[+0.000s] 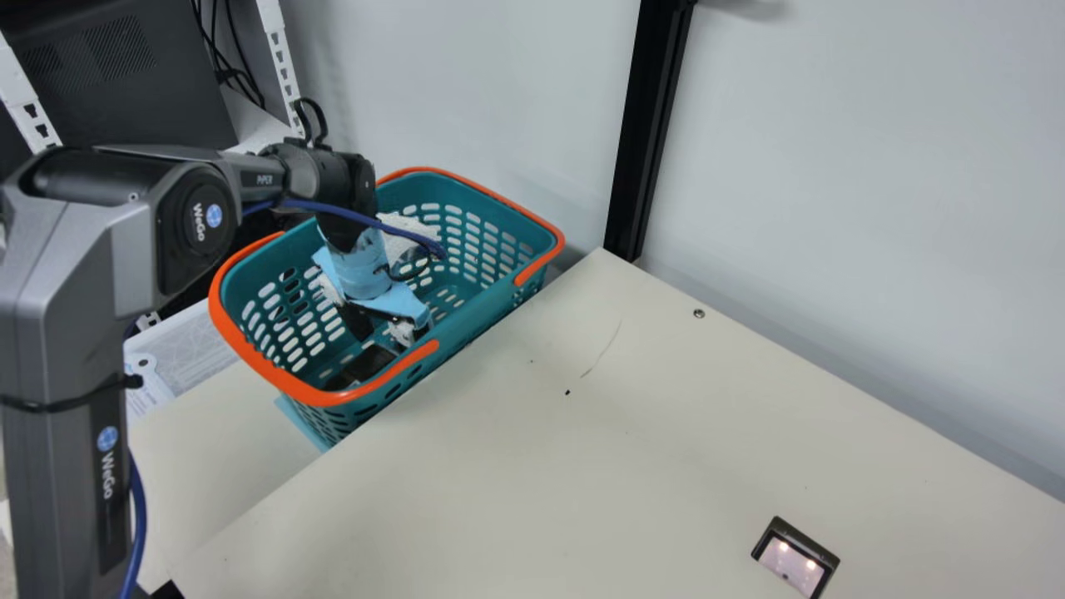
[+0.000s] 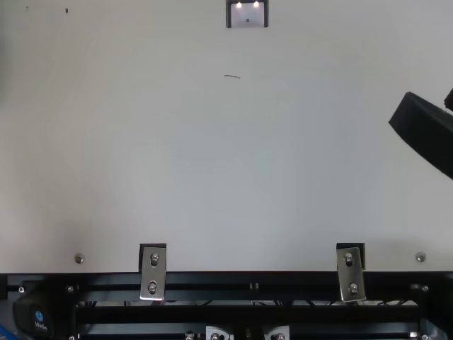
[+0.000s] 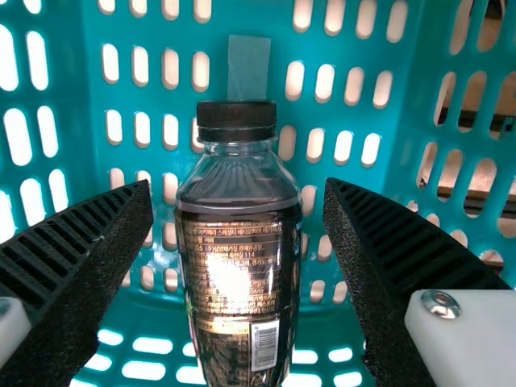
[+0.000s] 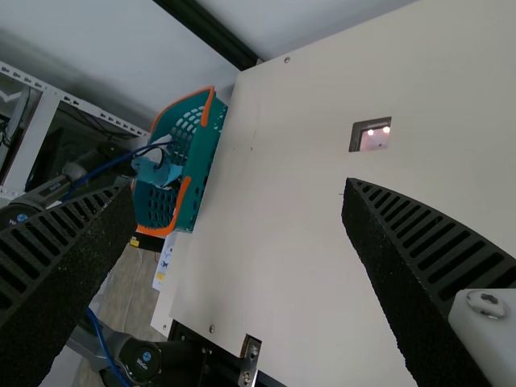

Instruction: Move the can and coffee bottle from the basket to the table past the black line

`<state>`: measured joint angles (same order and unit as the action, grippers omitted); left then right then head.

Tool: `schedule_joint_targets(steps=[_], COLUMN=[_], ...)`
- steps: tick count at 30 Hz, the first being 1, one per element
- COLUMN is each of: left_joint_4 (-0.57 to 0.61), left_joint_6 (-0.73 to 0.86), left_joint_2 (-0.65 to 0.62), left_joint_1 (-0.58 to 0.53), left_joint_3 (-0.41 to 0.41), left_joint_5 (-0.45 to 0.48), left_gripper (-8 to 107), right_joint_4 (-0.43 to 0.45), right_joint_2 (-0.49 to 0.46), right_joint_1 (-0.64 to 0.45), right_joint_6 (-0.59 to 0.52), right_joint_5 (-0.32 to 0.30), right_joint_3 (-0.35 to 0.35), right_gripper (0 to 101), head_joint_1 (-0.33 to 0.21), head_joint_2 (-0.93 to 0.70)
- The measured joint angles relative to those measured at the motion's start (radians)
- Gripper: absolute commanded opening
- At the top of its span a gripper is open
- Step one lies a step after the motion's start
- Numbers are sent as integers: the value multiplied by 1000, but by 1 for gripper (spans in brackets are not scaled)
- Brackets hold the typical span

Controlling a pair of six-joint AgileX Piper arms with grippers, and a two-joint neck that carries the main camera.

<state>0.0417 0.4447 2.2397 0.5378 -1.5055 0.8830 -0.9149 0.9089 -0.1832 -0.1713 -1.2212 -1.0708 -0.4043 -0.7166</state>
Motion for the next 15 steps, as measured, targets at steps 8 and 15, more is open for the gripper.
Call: schedule_joint_targets(steps=[8,15], left_joint_4=[-14,-27], left_joint_6=[-16,-31], left_joint_2=[44,83], left_joint_1=[-2,-4], left_joint_3=[-7,-18], left_joint_5=[-14,-22], left_gripper=[90,90], right_joint_4=[0,0], right_joint_2=[0,0], right_joint_1=[0,0], right_joint_6=[0,0], right_joint_5=[0,0], right_joint_3=[0,0], right_gripper=[101,101], head_joint_1=[5,0], head_joint_2=[0,0])
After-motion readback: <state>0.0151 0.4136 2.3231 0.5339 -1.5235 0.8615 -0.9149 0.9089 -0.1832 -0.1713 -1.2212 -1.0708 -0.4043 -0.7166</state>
